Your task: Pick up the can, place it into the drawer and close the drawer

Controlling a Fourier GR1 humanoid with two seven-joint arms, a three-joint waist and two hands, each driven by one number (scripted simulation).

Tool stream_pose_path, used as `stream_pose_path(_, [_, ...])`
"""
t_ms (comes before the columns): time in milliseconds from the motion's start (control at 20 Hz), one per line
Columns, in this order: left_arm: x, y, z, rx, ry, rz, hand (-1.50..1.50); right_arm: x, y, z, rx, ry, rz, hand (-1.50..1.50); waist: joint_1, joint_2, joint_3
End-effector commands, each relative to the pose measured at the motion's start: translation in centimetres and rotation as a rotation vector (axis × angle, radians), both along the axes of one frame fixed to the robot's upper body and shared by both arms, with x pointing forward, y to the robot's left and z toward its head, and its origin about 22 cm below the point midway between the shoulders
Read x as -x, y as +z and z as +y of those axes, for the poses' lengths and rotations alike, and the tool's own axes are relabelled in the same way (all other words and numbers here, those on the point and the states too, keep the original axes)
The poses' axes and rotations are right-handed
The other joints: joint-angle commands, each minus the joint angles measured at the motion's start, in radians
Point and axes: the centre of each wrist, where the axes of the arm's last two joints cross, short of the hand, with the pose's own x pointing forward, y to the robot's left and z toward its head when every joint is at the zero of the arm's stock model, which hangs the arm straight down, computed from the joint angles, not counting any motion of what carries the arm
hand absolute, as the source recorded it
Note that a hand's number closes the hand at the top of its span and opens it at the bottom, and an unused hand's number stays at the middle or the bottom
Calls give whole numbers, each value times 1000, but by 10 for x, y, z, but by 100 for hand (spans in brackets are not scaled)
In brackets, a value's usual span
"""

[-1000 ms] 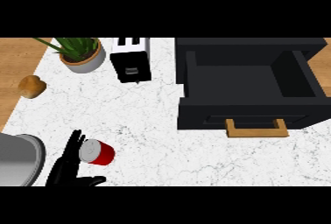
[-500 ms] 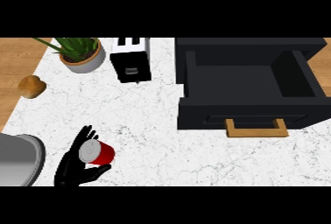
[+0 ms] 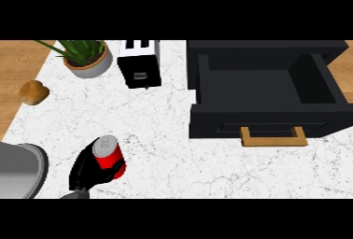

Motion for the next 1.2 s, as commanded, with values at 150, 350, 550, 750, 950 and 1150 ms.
stream_pose_path(150, [-26,47,-17,38,-34,-106,150,0,6,-3,-5,-8,10,-150,4,-1,0])
stream_pose_path(350, [-60,46,-25,17,109,-121,150,-5,-3,3,-27,-6,7,-150,-3,1,0])
stream_pose_path(550, [-71,73,-33,36,100,-144,150,5,3,17,-21,-5,-12,-150,-3,-1,0])
stream_pose_path(750, [-82,86,-38,-20,74,-177,150,-1,2,7,-13,-2,-10,-150,0,0,0])
stream_pose_path(950, [-101,126,-58,-23,100,-245,150,-7,4,5,-12,-2,-14,-150,1,0,0])
stream_pose_path(1150, [-91,184,-90,-33,61,-251,150,3,9,13,-23,-32,-9,-150,5,-5,1])
